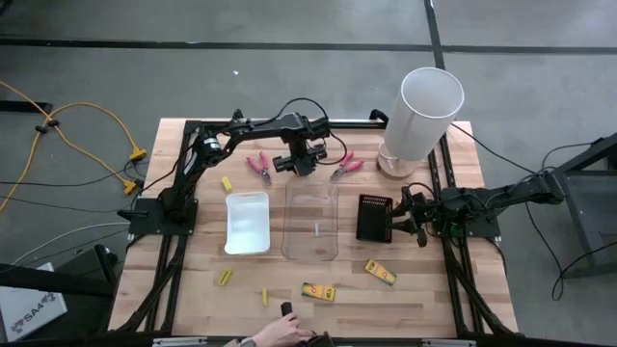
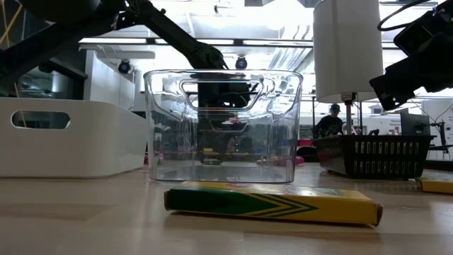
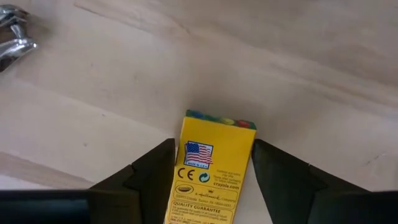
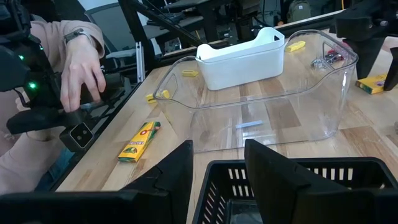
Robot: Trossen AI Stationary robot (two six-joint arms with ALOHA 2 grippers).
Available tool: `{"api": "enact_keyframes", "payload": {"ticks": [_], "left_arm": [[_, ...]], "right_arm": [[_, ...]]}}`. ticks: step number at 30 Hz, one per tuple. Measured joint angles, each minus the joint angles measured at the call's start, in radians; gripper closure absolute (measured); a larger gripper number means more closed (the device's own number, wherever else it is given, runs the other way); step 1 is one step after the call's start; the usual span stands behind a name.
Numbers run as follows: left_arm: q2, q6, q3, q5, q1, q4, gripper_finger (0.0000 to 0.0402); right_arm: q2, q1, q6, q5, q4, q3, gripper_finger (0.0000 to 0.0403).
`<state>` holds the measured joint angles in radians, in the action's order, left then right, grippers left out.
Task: Pick & Place School Supplies
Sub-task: Put the crayon box into the white bin
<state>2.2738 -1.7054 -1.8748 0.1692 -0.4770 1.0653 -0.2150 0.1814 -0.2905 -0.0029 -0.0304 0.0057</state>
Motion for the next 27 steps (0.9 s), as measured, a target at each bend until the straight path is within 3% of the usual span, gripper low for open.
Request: {"api": "enact_keyframes", "payload": {"ticks": [27], "left_arm": [[0.012,0.035,-0.003,0.019,-0.006,-0.029,0.0198]], "right_arm": [[0.000,0.000,0.000,0.000,0.000,0.000,0.0266]]}}
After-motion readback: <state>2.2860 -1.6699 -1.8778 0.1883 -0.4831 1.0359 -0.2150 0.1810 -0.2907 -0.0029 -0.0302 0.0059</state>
